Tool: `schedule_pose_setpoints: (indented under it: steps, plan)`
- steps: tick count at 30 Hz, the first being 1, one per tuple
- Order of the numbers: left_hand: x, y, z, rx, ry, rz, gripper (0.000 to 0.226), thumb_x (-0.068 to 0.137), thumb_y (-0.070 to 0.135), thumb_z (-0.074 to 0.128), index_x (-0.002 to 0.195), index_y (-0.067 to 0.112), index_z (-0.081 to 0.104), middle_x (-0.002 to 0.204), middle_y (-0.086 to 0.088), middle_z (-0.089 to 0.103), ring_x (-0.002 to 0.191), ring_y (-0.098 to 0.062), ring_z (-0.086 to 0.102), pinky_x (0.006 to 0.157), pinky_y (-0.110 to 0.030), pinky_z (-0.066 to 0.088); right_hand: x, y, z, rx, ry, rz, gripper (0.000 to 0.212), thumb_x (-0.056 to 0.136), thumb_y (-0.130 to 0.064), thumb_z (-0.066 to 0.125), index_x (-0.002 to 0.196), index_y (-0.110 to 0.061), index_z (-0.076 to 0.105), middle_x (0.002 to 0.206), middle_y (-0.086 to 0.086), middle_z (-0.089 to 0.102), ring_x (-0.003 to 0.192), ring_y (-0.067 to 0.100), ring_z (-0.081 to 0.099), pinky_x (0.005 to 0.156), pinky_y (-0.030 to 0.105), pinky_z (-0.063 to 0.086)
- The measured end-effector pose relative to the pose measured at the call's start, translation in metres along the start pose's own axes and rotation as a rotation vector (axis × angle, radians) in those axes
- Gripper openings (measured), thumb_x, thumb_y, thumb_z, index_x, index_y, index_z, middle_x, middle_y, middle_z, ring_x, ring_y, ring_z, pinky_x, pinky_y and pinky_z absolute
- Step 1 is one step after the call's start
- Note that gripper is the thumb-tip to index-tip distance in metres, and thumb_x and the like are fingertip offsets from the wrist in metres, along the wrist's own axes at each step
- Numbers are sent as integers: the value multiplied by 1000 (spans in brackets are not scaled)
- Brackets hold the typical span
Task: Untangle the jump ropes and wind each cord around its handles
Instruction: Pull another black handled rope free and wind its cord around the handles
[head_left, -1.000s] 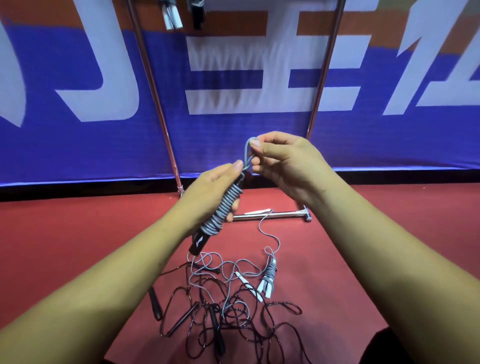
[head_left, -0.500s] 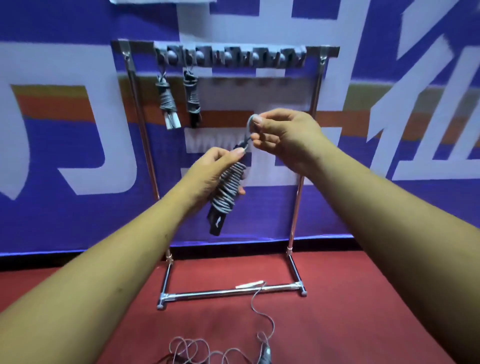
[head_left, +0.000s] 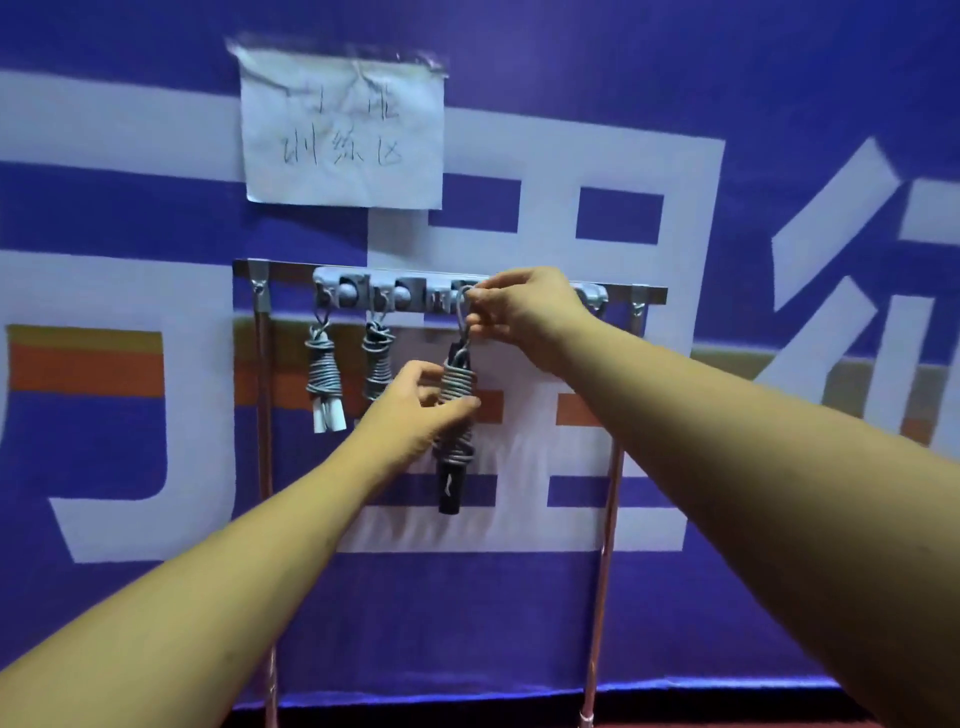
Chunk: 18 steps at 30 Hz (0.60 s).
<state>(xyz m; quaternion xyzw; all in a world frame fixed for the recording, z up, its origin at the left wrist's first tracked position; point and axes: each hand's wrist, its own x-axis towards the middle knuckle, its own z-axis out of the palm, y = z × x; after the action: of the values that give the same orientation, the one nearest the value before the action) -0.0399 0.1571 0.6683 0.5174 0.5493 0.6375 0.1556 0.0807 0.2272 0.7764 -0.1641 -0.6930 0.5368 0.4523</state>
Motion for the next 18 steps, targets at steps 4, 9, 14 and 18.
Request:
schedule_pose_setpoints:
  steps: [4, 9, 14, 18]
  plan:
    - [40, -5, -13, 70, 87, 29, 32, 75, 27, 82, 102, 18, 67, 100, -2, 73, 90, -15, 68, 79, -30, 52, 51, 3, 13, -101, 99, -35, 12, 88, 12, 60, 82, 3, 55, 62, 15, 53, 33, 11, 51, 42, 23, 52]
    - [69, -14, -21, 103, 161, 38, 19, 86, 13, 71, 104, 8, 72, 96, -6, 75, 85, -16, 67, 81, -28, 51, 97, 21, 23, -218, 173, -52, 23, 88, 9, 61, 68, -1, 57, 63, 16, 56, 43, 20, 53, 46, 27, 55]
    - [87, -30, -31, 168, 183, 5, 20, 88, 16, 70, 106, 8, 72, 95, -4, 73, 66, -8, 60, 52, -15, 43, 126, 45, 36, -365, 221, -80, 29, 90, 8, 55, 64, -5, 59, 61, 16, 59, 50, 27, 61, 62, 38, 61]
    - [96, -37, -37, 174, 204, 3, 20, 87, 17, 72, 105, 10, 71, 97, -3, 72, 77, -12, 61, 68, -26, 46, 142, 59, 38, -432, 295, -93, 30, 88, 4, 56, 62, -10, 61, 62, 15, 65, 57, 31, 69, 66, 43, 62]
